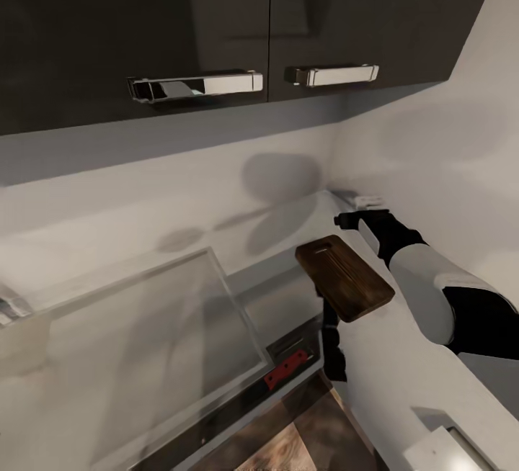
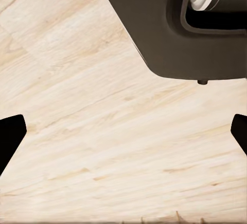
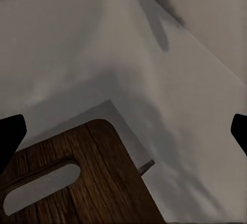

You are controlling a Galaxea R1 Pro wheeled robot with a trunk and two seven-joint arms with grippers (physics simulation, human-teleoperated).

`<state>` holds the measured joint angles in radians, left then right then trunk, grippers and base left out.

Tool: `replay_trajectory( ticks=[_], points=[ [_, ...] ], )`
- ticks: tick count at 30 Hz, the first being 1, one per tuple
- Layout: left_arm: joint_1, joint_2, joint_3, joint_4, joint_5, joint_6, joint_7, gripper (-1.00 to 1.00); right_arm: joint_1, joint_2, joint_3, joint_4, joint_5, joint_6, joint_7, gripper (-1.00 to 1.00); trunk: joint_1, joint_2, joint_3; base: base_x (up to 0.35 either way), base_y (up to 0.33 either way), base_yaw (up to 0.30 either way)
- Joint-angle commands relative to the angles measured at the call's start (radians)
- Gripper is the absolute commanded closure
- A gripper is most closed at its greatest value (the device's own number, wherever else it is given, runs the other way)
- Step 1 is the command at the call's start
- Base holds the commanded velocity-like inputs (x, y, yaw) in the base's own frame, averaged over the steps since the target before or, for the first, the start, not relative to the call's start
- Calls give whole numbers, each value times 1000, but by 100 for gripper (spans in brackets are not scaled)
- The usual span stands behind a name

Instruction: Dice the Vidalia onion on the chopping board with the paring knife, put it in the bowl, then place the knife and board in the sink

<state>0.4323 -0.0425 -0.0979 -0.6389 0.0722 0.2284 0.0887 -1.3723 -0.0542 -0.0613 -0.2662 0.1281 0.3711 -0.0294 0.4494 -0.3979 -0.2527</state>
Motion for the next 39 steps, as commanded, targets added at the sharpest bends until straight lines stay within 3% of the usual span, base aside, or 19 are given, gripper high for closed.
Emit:
replay_trajectory(
  ticks=[1,8,12,14,15,17,20,21,23,32,36,39],
  points=[
    [0,1,-5,-3,8,6,8,-100,-1,0,-6,-1,10,6,2,-100,1,-2,-3,0,0,0],
    [0,1,-5,2,8,6,8,-100,-1,-7,-5,-5,12,8,5,-100,1,-2,-15,0,0,0],
    [0,0,-5,3,8,6,8,-100,-1,-28,3,-19,34,9,54,-100,1,-2,-19,0,0,0],
    [1,0,-5,4,8,6,8,-100,-1,-51,9,-38,57,16,118,-100,1,-2,-20,0,0,0],
    [0,0,-5,4,8,6,8,-100,-1,-76,14,-96,119,62,243,-100,1,-2,-20,0,0,0],
    [1,0,-5,4,8,6,8,-100,-1,-88,18,-184,220,128,382,-100,1,-2,-20,0,0,0],
    [1,0,-5,4,8,6,8,-100,-1,-96,20,-243,313,159,565,-100,1,-2,-20,0,0,0],
    [1,0,-5,4,8,6,8,-100,-1,-100,20,-249,323,161,607,-100,1,-2,-20,0,0,0],
    [0,0,-5,4,8,6,8,-100,-1,-112,20,-256,333,162,665,-100,1,-2,-20,0,0,0],
    [0,0,-5,5,8,6,8,-100,-1,-132,14,-260,337,134,752,-100,1,-2,-20,0,0,0],
    [1,0,-5,5,8,6,8,-100,-1,-172,4,-261,335,126,870,-100,1,-2,-20,0,0,0],
    [1,0,-5,6,8,6,8,-100,-1,-189,-6,-263,330,126,918,-100,1,-2,-20,0,0,0]
  ],
)
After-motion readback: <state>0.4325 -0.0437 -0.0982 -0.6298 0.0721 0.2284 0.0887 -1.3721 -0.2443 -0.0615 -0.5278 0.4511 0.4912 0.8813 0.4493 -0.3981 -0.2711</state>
